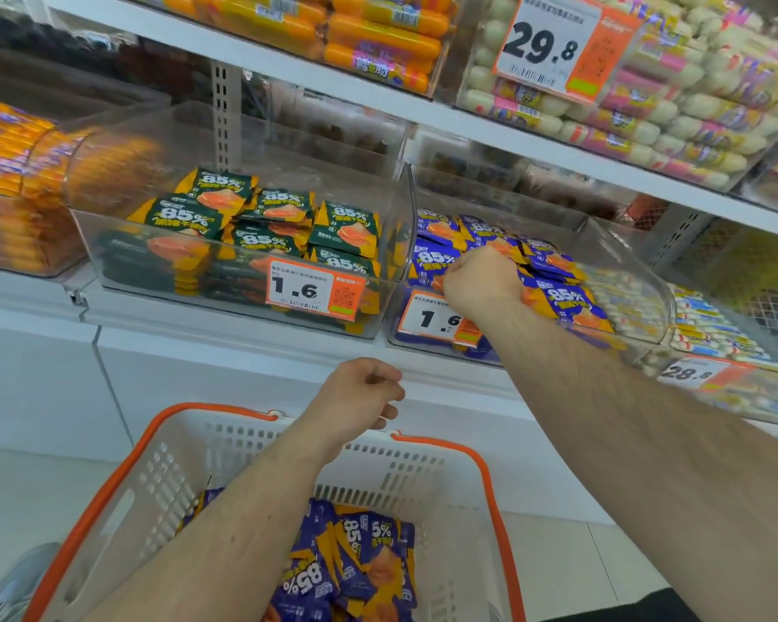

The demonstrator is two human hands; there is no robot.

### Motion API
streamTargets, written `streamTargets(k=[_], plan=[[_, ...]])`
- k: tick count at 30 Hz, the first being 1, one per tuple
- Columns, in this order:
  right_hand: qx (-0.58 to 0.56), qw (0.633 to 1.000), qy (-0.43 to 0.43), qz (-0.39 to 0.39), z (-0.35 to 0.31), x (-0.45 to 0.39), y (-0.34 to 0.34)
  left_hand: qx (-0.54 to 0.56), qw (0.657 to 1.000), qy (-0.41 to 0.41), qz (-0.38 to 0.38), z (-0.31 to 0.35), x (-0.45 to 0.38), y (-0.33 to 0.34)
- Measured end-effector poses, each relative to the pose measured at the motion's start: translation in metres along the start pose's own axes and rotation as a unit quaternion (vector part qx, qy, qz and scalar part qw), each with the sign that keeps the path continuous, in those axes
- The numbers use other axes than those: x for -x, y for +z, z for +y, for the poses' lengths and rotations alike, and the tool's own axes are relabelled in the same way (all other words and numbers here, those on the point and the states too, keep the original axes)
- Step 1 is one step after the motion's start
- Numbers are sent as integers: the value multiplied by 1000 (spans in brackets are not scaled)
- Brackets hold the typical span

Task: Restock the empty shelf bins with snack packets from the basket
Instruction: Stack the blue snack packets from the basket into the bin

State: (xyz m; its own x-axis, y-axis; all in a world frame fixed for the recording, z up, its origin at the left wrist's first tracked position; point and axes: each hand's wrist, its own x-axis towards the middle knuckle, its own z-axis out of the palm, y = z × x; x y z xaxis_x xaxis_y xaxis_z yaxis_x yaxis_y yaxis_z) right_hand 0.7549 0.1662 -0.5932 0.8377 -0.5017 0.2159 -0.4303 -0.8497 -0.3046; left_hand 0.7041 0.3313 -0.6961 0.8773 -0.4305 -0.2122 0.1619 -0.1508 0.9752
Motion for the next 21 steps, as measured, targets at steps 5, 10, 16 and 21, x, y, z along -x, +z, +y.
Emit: streamTargets(k=[5,10,16,21], plan=[[-205,882,-267,329,13,66,40,-46,998,-30,0,-29,-2,-4],[-185,975,-94,-78,60,144,153,-110,990,-86,6,-77,-5,-5],[61,848,-30,-526,131,210,250,-166,978,-120,-27,-115,-8,3],[124,817,-24,-562,165,232,277,-215,966,-136,-51,-136,-11,8]])
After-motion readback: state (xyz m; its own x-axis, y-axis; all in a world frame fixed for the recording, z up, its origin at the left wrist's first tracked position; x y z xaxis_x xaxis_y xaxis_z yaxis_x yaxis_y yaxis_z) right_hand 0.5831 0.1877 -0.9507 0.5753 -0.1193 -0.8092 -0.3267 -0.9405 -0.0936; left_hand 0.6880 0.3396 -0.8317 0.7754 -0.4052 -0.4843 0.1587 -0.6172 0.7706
